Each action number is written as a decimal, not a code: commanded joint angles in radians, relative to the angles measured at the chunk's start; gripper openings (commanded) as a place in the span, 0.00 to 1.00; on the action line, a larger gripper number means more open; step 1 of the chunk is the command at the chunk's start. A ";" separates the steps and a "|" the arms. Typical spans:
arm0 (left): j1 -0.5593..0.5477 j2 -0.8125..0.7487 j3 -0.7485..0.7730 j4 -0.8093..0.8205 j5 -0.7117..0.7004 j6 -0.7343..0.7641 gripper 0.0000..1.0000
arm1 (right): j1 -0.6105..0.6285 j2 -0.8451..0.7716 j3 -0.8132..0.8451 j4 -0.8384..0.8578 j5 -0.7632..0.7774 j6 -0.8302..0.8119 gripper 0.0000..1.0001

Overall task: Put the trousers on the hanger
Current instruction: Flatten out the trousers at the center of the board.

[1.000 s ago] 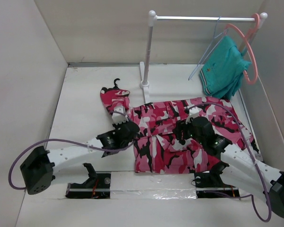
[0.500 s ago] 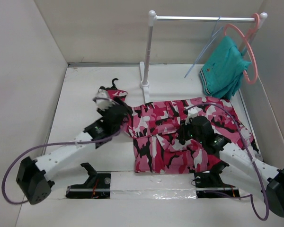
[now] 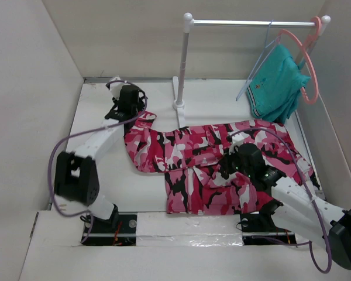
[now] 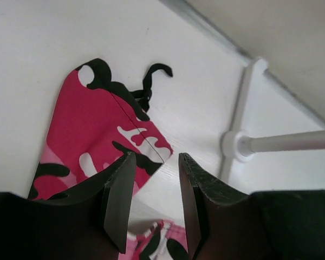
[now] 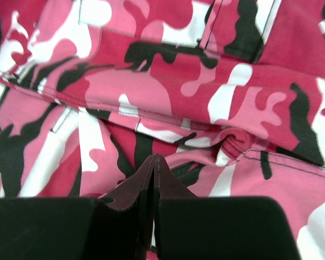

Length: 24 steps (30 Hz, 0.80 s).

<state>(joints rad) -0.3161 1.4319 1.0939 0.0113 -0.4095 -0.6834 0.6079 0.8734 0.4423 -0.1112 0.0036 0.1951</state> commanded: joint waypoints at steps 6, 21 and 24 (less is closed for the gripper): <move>0.092 0.455 0.360 -0.201 0.077 0.220 0.38 | -0.010 -0.043 -0.008 0.005 -0.044 -0.013 0.06; -0.086 0.584 0.372 -0.114 0.088 0.498 0.33 | 0.000 -0.011 -0.040 0.073 -0.057 0.010 0.40; -0.086 0.622 0.400 -0.149 -0.017 0.466 0.34 | 0.000 -0.002 -0.031 0.059 -0.054 0.009 0.42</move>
<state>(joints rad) -0.4046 2.0361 1.4452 -0.1036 -0.3168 -0.2379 0.6083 0.8692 0.3954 -0.0971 -0.0425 0.2062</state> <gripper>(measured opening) 0.337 0.418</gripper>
